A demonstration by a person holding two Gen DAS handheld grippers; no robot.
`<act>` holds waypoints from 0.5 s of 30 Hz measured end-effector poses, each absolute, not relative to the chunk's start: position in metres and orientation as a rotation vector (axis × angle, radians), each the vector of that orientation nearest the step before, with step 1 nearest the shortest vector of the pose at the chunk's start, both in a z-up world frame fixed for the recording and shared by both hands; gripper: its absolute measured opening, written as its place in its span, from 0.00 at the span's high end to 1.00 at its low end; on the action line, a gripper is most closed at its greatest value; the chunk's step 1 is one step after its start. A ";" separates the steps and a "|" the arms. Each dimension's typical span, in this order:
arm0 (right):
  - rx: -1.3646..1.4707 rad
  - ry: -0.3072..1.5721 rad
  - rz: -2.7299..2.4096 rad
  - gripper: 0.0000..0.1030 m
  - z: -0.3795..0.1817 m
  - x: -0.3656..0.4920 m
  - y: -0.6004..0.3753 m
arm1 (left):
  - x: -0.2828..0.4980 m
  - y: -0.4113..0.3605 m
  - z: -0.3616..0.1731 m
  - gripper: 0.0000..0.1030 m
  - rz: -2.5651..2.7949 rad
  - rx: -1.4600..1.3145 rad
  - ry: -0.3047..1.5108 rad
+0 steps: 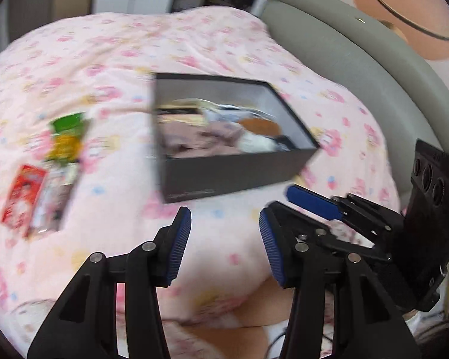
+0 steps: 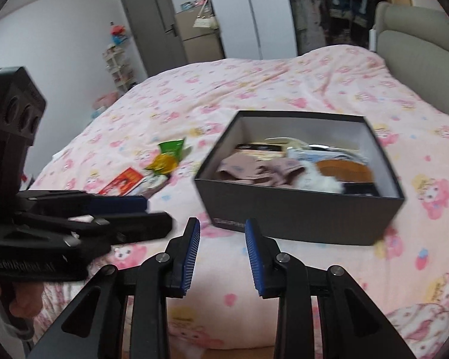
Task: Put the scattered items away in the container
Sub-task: 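Withdraw the right gripper from the box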
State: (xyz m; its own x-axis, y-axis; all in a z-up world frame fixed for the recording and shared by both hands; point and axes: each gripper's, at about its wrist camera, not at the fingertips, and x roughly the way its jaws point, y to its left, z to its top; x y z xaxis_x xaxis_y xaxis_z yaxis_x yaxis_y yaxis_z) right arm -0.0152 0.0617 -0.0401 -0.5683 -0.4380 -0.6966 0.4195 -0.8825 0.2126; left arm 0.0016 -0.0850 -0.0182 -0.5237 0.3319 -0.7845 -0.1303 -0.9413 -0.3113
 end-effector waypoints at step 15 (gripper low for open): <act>1.214 -0.008 -2.056 0.73 -0.081 -0.070 -0.071 | 0.034 -0.317 -0.077 0.49 2.750 -1.509 -0.786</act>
State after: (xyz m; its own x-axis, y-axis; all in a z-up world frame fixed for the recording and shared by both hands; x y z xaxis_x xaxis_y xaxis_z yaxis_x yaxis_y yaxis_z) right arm -0.0702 -0.0708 -0.0810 -0.2818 -0.5925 -0.7546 0.5869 -0.7287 0.3530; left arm 0.0338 -0.3170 -0.0766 -0.5612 0.1485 -0.8142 0.3044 -0.8778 -0.3699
